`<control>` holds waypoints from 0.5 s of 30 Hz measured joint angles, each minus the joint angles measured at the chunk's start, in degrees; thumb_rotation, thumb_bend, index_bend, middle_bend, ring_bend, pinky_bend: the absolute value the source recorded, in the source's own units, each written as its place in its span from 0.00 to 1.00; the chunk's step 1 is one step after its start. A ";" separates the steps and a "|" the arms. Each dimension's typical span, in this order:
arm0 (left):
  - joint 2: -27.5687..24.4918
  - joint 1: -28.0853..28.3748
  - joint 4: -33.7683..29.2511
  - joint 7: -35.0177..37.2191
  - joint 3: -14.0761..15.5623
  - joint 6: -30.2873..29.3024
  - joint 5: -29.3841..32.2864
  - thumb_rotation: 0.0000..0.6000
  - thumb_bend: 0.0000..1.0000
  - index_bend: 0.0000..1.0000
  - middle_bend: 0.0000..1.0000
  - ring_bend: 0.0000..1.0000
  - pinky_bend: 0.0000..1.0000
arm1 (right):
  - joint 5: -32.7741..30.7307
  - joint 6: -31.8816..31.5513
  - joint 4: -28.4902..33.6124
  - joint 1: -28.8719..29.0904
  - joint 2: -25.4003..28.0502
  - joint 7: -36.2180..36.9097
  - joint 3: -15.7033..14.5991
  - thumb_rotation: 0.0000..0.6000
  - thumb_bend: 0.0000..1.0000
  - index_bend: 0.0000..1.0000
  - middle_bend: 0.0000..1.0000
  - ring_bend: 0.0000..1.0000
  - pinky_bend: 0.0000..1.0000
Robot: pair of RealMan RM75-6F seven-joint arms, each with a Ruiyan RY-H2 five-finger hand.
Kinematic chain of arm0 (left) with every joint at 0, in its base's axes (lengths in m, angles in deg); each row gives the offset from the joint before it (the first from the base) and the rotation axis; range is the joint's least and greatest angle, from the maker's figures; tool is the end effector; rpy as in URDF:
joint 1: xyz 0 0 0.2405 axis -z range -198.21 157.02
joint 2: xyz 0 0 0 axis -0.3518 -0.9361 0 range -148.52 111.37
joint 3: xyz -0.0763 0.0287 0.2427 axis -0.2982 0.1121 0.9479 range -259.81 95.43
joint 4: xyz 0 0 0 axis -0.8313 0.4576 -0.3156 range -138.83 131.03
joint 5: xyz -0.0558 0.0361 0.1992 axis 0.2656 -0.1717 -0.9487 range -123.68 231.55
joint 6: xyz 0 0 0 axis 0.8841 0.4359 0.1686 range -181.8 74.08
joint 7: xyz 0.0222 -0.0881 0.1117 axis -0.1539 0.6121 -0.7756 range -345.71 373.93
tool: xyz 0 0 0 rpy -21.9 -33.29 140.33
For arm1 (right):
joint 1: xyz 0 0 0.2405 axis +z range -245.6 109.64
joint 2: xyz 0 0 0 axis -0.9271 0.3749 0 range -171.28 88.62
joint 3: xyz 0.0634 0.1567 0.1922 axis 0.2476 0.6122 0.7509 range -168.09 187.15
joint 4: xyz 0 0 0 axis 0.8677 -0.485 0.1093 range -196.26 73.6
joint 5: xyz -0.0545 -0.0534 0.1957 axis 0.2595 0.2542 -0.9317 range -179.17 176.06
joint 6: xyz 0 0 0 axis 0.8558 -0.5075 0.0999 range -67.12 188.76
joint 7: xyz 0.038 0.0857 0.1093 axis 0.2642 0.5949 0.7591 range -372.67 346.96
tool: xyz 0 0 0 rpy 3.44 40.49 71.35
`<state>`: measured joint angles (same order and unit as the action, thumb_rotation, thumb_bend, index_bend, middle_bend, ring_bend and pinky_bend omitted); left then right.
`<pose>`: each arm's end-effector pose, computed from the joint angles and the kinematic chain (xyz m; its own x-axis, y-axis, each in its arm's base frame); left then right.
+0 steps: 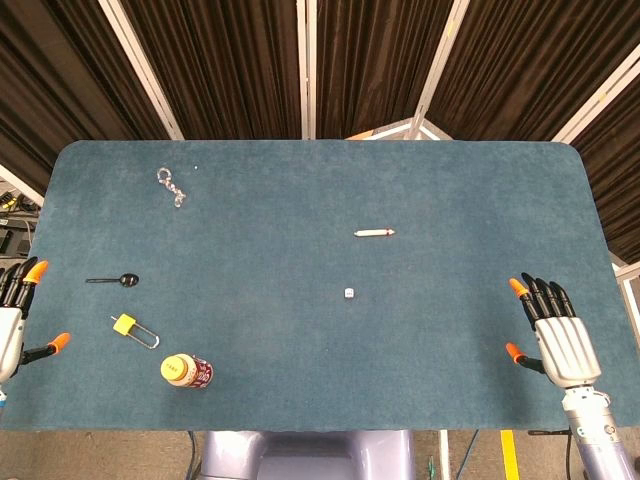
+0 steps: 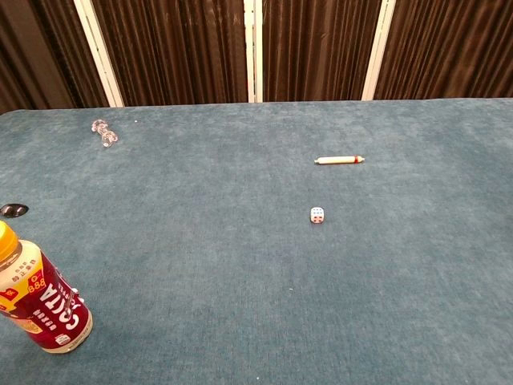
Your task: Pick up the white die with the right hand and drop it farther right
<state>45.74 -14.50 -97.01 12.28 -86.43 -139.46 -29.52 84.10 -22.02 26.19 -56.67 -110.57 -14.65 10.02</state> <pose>-0.3072 0.1924 0.1638 0.4033 -0.0371 0.9143 0.9151 0.0123 -0.4031 -0.3039 -0.2081 0.1272 0.4269 -0.0350 0.9036 -0.9006 -0.1062 0.4214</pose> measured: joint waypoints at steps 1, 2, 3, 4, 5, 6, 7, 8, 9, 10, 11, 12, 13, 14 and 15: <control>-0.03 0.00 -0.04 0.05 -0.01 0.03 0.01 1.00 0.12 0.00 0.00 0.00 0.00 | -0.05 0.14 -0.09 -0.02 -0.03 0.02 0.07 1.00 0.13 0.04 0.00 0.00 0.00; -0.04 0.00 -0.05 0.05 -0.01 0.06 0.02 1.00 0.12 0.00 0.00 0.00 0.00 | -0.09 0.26 -0.14 -0.02 -0.04 0.05 0.14 1.00 0.13 0.04 0.00 0.00 0.00; -0.05 0.01 -0.06 0.01 0.00 0.11 0.03 1.00 0.12 0.00 0.00 0.00 0.00 | -0.16 0.38 -0.17 -0.02 -0.05 0.12 0.22 1.00 0.13 0.04 0.00 0.00 0.00; -0.07 0.02 -0.06 -0.04 0.01 0.15 0.04 1.00 0.12 0.00 0.00 0.00 0.00 | -0.24 0.57 -0.18 -0.01 -0.06 0.25 0.33 1.00 0.13 0.04 0.00 0.00 0.00; -0.09 0.01 -0.08 -0.10 0.03 0.16 0.03 1.00 0.12 0.00 0.00 0.00 0.00 | -0.29 0.73 -0.16 0.02 -0.06 0.36 0.41 1.00 0.13 0.04 0.00 0.00 0.00; -0.11 -0.01 -0.12 -0.10 0.04 0.13 0.02 1.00 0.12 0.00 0.00 0.00 0.00 | -0.34 0.92 -0.11 0.06 -0.05 0.45 0.52 1.00 0.13 0.04 0.00 0.00 0.00; -0.12 -0.03 -0.15 -0.04 0.04 0.09 0.01 1.00 0.12 0.00 0.00 0.00 0.00 | -0.38 1.12 0.02 0.12 -0.04 0.51 0.70 1.00 0.13 0.04 0.00 0.00 0.00; -0.14 -0.06 -0.17 0.07 0.02 0.06 0.02 1.00 0.12 0.00 0.00 0.00 0.00 | -0.39 1.23 0.15 0.19 -0.04 0.54 0.84 1.00 0.13 0.05 0.00 0.00 0.00; -0.20 -0.09 -0.18 0.25 -0.04 0.03 0.13 1.00 0.12 0.00 0.00 0.00 0.00 | -0.36 1.32 0.33 0.29 -0.04 0.59 0.95 1.00 0.13 0.05 0.00 0.00 0.00; -0.26 -0.11 -0.18 0.43 -0.12 0.02 0.26 1.00 0.12 0.00 0.00 0.00 0.00 | -0.32 1.51 0.71 0.48 -0.05 0.70 1.13 1.00 0.13 0.07 0.00 0.00 0.00; -0.31 -0.12 -0.17 0.61 -0.20 0.02 0.40 1.00 0.12 0.00 0.00 0.00 0.00 | -0.30 1.69 1.08 0.64 -0.06 0.80 1.29 1.00 0.13 0.09 0.00 0.00 0.00; -0.39 -0.13 -0.14 0.85 -0.31 0.05 0.61 1.00 0.12 0.00 0.00 0.00 0.00 | -0.30 1.94 1.48 0.86 -0.08 0.91 1.47 1.00 0.13 0.12 0.00 0.00 0.00; -0.44 -0.12 -0.09 1.03 -0.41 0.09 0.75 1.00 0.12 0.00 0.00 0.00 0.00 | -0.31 2.48 2.07 1.27 -0.13 1.02 1.76 1.00 0.13 0.15 0.00 0.00 0.00; -0.48 -0.10 -0.04 1.19 -0.49 0.16 0.87 1.00 0.12 0.00 0.00 0.00 0.00 | -0.34 2.98 2.54 1.64 -0.19 1.07 1.99 1.00 0.13 0.18 0.00 0.00 0.00; -0.52 -0.05 0.05 1.40 -0.60 0.28 1.03 1.00 0.12 0.00 0.00 0.00 0.00 | -0.38 3.55 3.05 2.07 -0.28 1.05 2.24 1.00 0.13 0.20 0.00 0.00 0.00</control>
<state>45.23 -14.55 -96.96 13.68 -87.03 -139.18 -28.49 83.72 -18.47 29.24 -54.60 -110.86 -13.60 12.26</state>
